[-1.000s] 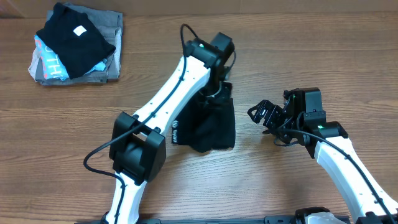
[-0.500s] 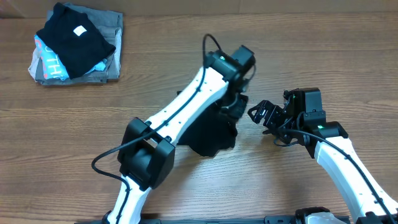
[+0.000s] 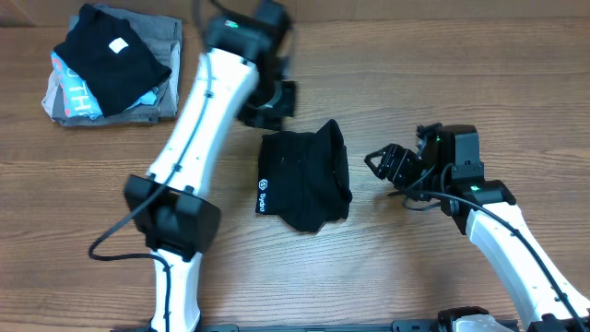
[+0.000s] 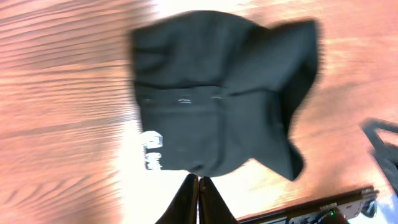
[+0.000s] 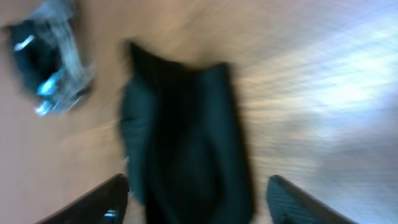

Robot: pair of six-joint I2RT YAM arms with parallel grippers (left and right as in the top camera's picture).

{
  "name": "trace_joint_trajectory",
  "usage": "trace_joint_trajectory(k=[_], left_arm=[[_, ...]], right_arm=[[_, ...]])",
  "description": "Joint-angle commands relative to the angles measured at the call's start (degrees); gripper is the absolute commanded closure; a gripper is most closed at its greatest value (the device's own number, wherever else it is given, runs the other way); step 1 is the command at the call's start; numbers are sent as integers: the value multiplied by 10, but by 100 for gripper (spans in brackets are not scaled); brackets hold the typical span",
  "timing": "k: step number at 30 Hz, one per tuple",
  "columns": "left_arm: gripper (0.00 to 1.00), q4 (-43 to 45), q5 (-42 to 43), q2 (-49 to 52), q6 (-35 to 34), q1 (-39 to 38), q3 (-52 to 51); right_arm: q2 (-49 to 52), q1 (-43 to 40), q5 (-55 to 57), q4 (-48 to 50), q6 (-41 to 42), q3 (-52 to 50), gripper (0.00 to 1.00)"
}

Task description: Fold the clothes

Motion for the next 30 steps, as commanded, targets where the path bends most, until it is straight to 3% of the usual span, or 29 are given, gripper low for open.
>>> trace_joint_trajectory(k=[1,3,5,9,18,23,26,30], left_arm=[[96,-6,-2,-3,29,46,-31],[96,-5,-1,-3,30,56,-70],[96,0,-1,-3,31,57,-115],[96,67,53,-3,56,43,-220],[96,146,101,-3,68,32,-320],[96,174,100,-3,73,32,-359],[96,200,87,-3,77,37,-386],[96,207,84,-3,79,43,-393]], right_arm=[[1,21,-126,49,-26,5,65],[1,37,-131,78,-8,5,80],[6,59,-132,112,5,5,87],[50,124,-130,198,18,5,87],[246,130,-191,366,117,5,86],[320,85,-152,332,137,5,88],[322,40,-128,256,128,5,95],[320,21,-202,271,91,6,96]])
